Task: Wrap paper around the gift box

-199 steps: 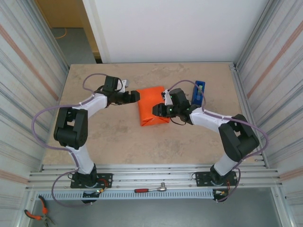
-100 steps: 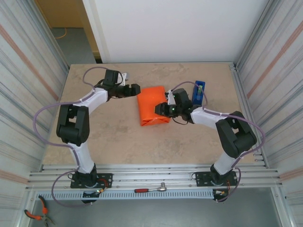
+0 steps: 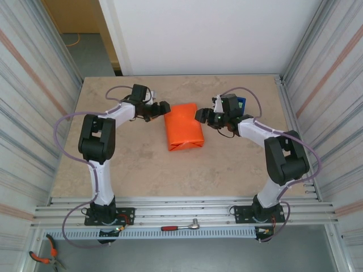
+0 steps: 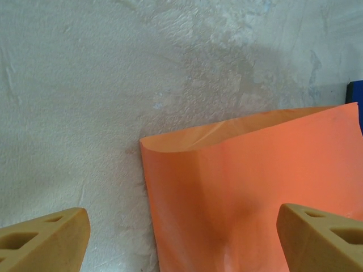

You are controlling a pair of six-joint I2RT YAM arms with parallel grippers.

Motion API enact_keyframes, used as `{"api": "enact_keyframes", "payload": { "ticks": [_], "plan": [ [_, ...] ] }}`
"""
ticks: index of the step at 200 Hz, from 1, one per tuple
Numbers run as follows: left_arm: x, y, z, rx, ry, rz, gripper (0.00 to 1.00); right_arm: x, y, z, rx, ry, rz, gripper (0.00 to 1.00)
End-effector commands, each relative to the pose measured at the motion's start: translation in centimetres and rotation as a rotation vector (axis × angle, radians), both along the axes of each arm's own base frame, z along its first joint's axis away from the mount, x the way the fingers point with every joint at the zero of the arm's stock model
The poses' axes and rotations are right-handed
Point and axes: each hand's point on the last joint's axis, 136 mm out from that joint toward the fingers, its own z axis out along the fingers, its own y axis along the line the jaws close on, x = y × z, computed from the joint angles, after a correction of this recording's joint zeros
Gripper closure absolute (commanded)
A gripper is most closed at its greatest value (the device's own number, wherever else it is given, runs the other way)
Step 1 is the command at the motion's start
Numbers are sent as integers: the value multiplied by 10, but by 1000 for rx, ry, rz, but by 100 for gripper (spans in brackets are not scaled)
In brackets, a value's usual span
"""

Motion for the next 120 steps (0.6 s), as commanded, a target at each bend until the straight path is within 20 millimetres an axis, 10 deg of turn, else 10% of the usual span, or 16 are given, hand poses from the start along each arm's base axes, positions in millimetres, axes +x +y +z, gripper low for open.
{"api": "enact_keyframes", "payload": {
  "ticks": [1,80,120],
  "plan": [
    [13,-11,14,-72,-6,22,14,-11,8,-23,-7,51,41,37],
    [16,-37,-13,-115,64,17,28,-15,19,-50,-9,102,42,38],
    [18,-47,-3,-154,24,8,60,-12,18,-42,-3,97,42,37]
  ]
}}
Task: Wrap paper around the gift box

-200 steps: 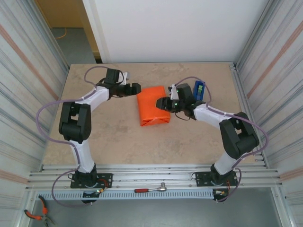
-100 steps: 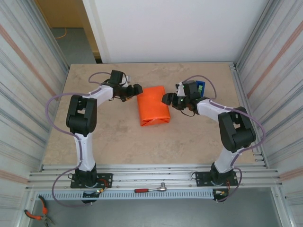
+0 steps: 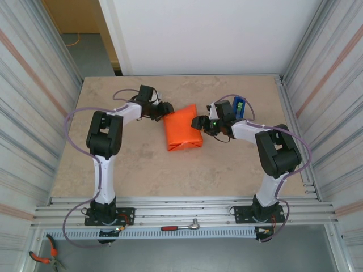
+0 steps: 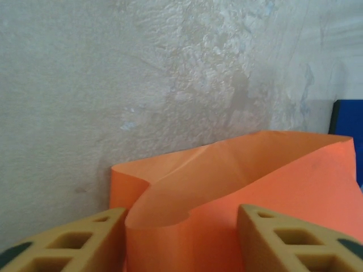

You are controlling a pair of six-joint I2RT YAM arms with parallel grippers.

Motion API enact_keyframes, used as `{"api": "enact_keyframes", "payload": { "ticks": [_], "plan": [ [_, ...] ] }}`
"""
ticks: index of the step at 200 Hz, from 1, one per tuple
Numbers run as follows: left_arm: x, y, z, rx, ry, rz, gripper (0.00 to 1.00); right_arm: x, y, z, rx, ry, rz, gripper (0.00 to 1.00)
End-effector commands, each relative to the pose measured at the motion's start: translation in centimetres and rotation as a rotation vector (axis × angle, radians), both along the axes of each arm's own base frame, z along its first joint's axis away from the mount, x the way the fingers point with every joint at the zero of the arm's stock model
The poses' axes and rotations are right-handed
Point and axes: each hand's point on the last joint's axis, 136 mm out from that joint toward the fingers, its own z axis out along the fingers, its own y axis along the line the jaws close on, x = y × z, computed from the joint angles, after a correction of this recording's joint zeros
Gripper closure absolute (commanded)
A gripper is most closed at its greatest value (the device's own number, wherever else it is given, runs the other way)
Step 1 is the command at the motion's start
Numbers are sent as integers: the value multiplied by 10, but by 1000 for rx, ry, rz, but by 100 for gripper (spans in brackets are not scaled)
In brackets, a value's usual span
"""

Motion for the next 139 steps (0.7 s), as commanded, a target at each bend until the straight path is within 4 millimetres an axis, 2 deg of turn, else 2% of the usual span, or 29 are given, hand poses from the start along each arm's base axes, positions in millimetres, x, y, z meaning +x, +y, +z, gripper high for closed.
{"api": "enact_keyframes", "payload": {
  "ticks": [1,29,40,44,47,76,112,139],
  "plan": [
    [4,-12,14,-54,-43,-16,60,-1,3,2,12,13,3,37],
    [7,-16,37,-86,-112,-27,89,1,-3,15,11,-6,-4,36],
    [9,-17,53,-105,-168,-29,96,3,-9,24,15,-21,-15,36],
    [8,-16,52,-106,-175,-30,98,4,-12,27,16,-26,-23,36],
    [8,-16,67,-114,-210,-32,100,3,-14,29,17,-30,-26,36],
    [-1,-14,120,-126,-408,-44,100,5,-32,63,34,-94,-68,32],
    [-31,-16,175,-143,-679,-59,100,0,-45,103,35,-182,-110,19],
    [-62,-18,187,-125,-824,-80,98,-6,-46,125,28,-234,-131,16]
  ]
}}
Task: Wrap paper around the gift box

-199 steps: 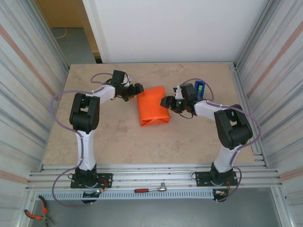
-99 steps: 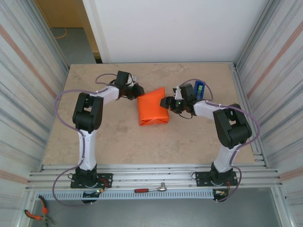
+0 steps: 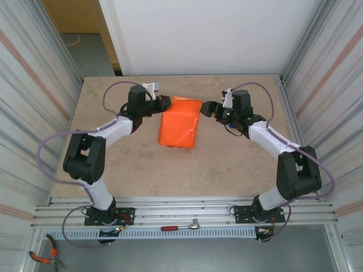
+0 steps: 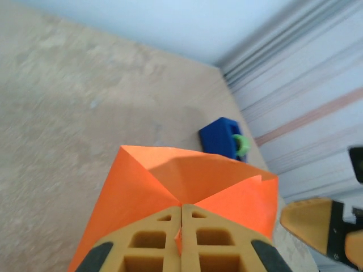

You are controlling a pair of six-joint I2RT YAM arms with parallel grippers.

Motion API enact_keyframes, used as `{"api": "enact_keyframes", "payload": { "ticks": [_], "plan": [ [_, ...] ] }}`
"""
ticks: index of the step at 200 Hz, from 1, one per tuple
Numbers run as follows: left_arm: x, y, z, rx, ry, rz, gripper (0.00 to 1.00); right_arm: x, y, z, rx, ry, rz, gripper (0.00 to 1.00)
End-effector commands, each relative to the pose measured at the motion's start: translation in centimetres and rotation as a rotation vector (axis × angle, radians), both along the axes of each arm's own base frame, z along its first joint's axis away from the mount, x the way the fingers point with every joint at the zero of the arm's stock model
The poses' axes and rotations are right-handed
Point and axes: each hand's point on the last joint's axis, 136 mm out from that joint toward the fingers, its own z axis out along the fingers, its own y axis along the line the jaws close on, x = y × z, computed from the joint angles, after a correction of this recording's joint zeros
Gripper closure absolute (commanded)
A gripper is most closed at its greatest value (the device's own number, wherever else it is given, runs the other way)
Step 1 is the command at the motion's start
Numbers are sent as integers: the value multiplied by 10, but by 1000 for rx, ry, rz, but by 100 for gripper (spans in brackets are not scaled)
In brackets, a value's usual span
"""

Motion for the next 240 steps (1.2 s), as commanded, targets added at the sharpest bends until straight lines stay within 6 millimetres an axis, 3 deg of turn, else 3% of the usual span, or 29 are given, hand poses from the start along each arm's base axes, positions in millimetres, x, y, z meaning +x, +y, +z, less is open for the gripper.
{"api": "enact_keyframes", "payload": {
  "ticks": [1,32,71,144,157,199,240],
  "plan": [
    [-15,-2,34,5,-243,3,98,-10,-3,10,-26,-17,-26,16],
    [-43,-2,25,29,-316,-3,96,-24,5,12,-106,-53,-51,14],
    [-64,7,13,56,-342,-3,96,-36,15,-5,-217,-78,-96,12],
    [-83,15,15,57,-360,-12,94,-29,41,-27,-261,-58,-57,13],
    [-86,17,19,58,-367,-10,84,-30,42,-34,-270,-45,-48,15],
    [-95,45,45,56,-395,108,27,-39,42,-46,-267,-29,-36,19],
    [-113,65,42,100,-371,198,9,-49,37,-50,-260,-24,-33,21]
  ]
}}
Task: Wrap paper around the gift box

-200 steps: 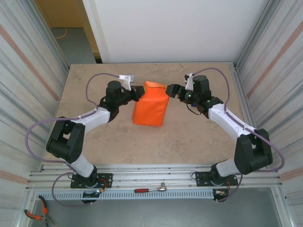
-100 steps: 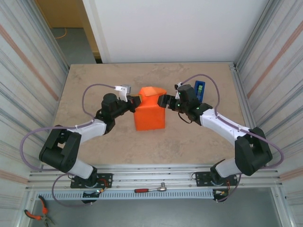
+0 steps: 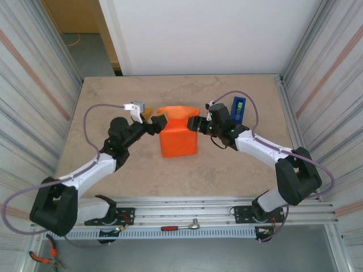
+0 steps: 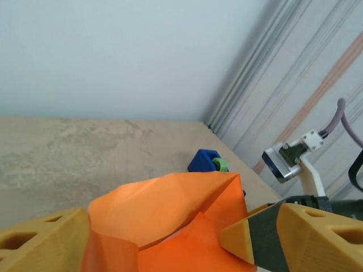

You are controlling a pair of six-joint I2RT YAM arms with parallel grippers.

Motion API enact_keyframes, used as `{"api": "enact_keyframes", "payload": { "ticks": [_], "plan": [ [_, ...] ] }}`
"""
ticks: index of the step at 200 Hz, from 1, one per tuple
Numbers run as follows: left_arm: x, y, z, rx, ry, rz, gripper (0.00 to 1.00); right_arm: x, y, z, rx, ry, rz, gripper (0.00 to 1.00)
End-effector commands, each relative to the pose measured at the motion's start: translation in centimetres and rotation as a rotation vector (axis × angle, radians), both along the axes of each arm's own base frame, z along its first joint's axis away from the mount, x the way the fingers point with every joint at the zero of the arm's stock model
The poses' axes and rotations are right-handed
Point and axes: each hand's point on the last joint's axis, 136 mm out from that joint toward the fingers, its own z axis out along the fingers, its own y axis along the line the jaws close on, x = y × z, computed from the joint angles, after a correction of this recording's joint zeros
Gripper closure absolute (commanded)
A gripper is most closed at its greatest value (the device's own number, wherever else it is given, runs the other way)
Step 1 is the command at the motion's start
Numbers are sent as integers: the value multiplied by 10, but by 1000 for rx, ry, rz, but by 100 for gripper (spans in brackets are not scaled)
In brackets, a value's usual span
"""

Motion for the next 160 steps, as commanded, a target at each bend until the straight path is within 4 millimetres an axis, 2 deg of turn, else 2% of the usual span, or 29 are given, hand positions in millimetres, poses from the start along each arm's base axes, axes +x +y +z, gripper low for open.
{"api": "enact_keyframes", "payload": {
  "ticks": [1,44,76,104,128,160],
  "plan": [
    [-7,17,-15,43,39,93,9,-13,-4,-7,-17,11,8,21],
    [-26,8,-41,123,74,112,5,-27,-3,-11,-13,14,21,23],
    [-26,-8,-51,160,84,104,5,-41,-1,-16,-21,17,30,23],
    [-18,-17,-62,233,86,125,5,-47,0,-17,-15,20,31,23],
    [-12,-16,-77,298,100,164,6,-47,0,-6,-8,1,35,23],
    [-2,-5,-94,359,123,242,8,-46,-4,27,5,-67,27,19]
  ]
}}
